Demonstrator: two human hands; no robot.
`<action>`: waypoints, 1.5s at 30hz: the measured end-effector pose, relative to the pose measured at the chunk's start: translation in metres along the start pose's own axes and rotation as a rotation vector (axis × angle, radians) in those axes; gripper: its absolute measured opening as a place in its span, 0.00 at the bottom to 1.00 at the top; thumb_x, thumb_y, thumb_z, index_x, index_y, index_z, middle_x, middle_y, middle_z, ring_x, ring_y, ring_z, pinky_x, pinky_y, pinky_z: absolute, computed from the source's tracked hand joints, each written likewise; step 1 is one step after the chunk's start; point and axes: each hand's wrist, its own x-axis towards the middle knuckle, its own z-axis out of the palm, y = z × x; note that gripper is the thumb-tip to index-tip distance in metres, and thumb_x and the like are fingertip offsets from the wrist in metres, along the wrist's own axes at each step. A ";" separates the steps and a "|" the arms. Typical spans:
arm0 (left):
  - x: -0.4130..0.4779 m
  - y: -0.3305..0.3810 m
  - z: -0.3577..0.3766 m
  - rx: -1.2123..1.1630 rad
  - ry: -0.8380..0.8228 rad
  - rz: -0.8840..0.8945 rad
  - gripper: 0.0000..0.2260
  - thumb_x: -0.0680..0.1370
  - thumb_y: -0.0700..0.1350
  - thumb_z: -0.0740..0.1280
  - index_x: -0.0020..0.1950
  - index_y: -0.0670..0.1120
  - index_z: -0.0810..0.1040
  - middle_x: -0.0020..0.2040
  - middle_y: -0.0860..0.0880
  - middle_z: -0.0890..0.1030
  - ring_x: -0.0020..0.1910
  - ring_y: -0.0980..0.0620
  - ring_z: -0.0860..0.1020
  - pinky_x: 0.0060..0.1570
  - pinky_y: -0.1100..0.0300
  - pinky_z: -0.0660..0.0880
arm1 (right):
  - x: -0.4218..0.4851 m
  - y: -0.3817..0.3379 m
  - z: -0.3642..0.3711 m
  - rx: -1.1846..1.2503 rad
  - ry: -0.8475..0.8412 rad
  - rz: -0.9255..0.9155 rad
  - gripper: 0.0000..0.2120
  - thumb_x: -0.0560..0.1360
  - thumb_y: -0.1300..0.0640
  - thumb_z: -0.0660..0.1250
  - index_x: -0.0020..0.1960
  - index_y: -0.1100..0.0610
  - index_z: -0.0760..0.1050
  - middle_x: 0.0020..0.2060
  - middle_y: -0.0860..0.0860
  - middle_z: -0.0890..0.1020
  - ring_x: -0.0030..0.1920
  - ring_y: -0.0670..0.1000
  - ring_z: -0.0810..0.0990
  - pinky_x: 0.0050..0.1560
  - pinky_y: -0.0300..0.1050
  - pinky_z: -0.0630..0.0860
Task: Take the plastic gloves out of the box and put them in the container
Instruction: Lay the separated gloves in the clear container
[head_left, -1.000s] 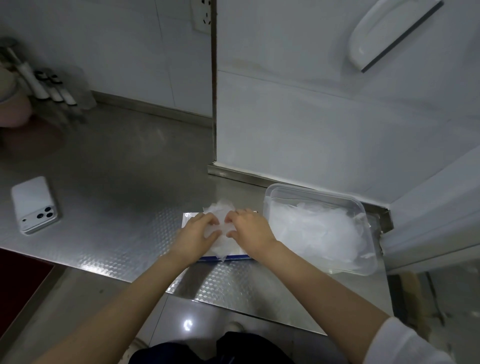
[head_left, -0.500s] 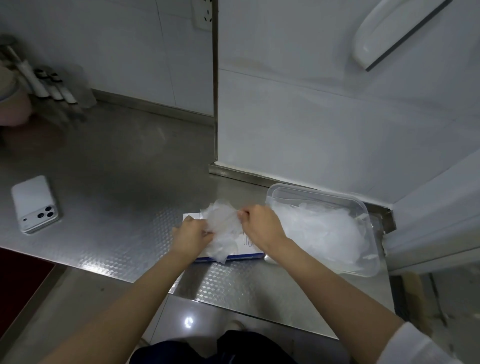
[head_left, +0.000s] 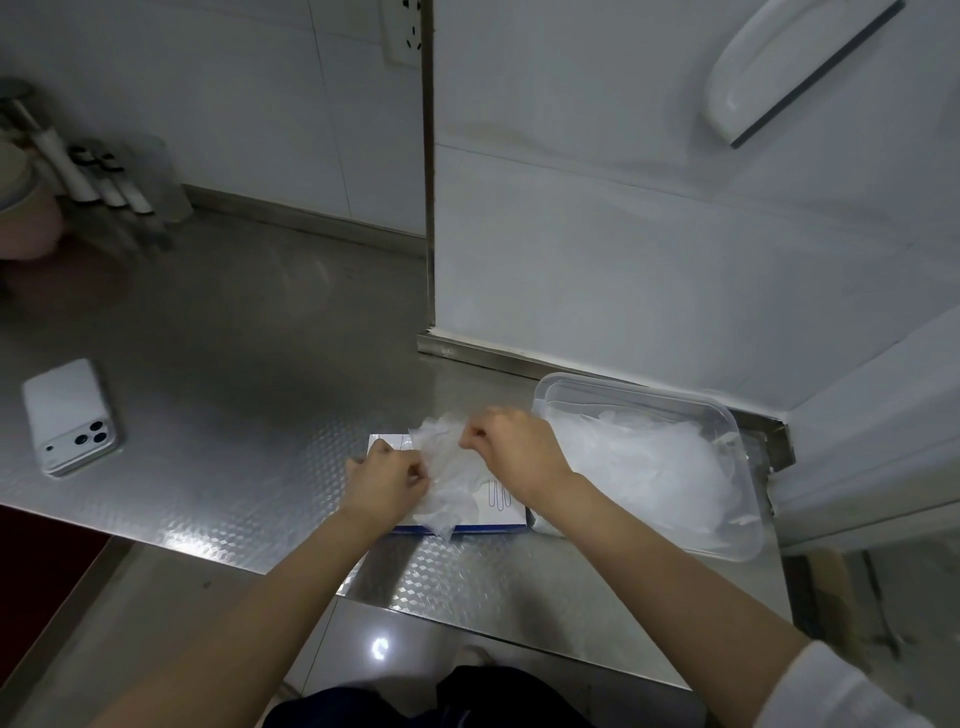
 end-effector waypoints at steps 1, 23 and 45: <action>0.000 0.000 0.000 -0.004 -0.003 0.000 0.07 0.77 0.47 0.63 0.52 0.51 0.79 0.51 0.54 0.79 0.62 0.52 0.66 0.58 0.53 0.60 | 0.001 0.000 0.000 -0.003 0.019 0.007 0.12 0.80 0.52 0.59 0.51 0.56 0.79 0.51 0.51 0.81 0.51 0.54 0.79 0.45 0.45 0.70; 0.000 0.005 0.001 0.205 -0.030 -0.004 0.09 0.78 0.46 0.59 0.53 0.51 0.78 0.45 0.53 0.73 0.62 0.52 0.66 0.47 0.55 0.57 | -0.005 0.036 -0.037 0.254 0.442 0.252 0.10 0.80 0.56 0.59 0.47 0.57 0.78 0.41 0.52 0.81 0.43 0.54 0.78 0.44 0.47 0.72; -0.002 0.133 -0.108 -0.562 0.012 0.492 0.04 0.75 0.41 0.70 0.47 0.42 0.82 0.44 0.50 0.82 0.46 0.56 0.79 0.53 0.59 0.75 | -0.036 0.050 -0.104 0.541 0.535 -0.092 0.08 0.77 0.59 0.66 0.56 0.53 0.74 0.50 0.50 0.78 0.49 0.41 0.76 0.52 0.32 0.71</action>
